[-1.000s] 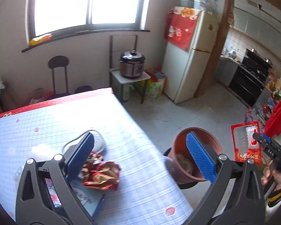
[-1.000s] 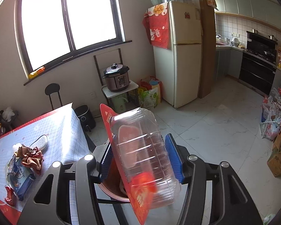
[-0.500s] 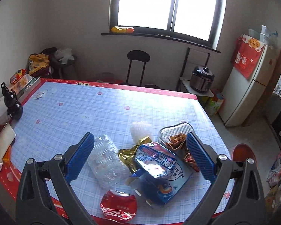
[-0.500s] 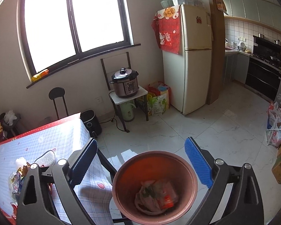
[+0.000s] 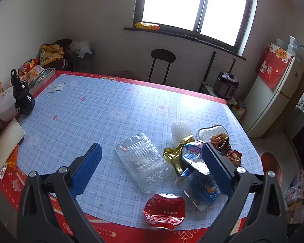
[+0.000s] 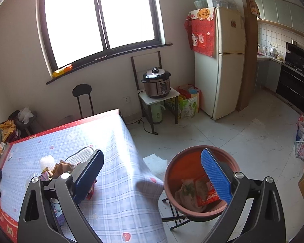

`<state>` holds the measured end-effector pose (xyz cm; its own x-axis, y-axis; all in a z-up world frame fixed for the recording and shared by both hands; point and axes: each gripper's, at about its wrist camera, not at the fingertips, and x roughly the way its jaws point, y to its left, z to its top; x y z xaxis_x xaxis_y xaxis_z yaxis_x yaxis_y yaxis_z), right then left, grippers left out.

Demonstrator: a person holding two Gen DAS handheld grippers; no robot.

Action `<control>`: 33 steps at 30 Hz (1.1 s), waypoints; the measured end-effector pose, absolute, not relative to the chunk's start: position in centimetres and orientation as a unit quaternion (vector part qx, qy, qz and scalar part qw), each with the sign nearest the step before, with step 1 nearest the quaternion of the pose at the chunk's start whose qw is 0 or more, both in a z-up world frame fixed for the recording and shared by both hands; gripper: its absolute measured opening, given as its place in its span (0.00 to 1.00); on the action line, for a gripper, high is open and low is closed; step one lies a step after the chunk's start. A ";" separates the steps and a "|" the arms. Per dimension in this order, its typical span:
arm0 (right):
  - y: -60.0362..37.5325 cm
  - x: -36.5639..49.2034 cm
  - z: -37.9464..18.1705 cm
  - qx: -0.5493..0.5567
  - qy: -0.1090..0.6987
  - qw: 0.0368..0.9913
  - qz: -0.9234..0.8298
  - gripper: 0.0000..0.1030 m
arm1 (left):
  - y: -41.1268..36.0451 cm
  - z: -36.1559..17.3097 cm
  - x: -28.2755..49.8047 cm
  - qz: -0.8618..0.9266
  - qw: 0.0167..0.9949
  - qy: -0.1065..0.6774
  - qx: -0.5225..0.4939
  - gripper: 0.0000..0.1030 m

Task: Collect trash
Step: 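Move the left gripper to the crushed red can and close on it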

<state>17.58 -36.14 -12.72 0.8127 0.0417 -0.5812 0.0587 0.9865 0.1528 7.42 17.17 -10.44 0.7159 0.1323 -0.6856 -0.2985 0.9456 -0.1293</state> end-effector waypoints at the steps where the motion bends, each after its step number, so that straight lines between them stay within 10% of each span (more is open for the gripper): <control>1: -35.1 17.3 -12.9 0.080 0.310 0.947 0.002 0.92 | 17.6 -11.4 7.1 0.112 0.916 0.367 -0.117 0.94; 14: -22.2 16.6 -16.0 0.041 0.381 0.920 0.078 0.92 | 19.3 -24.8 6.9 -0.026 0.856 0.488 -0.172 0.93; 19: -19.6 16.0 -16.6 0.018 0.396 0.914 0.082 0.92 | 18.8 -28.5 8.1 -0.080 0.832 0.519 -0.177 0.75; 33: -18.1 15.0 -17.2 -0.001 0.418 0.906 0.056 0.92 | 17.4 -32.3 10.9 -0.150 0.811 0.541 -0.163 0.72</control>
<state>15.04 -18.11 -17.17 0.6434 0.1017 -0.7587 -0.1028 0.9936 0.0460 10.94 17.38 -32.28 0.3699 -0.4204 -0.8285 0.0676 0.9016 -0.4273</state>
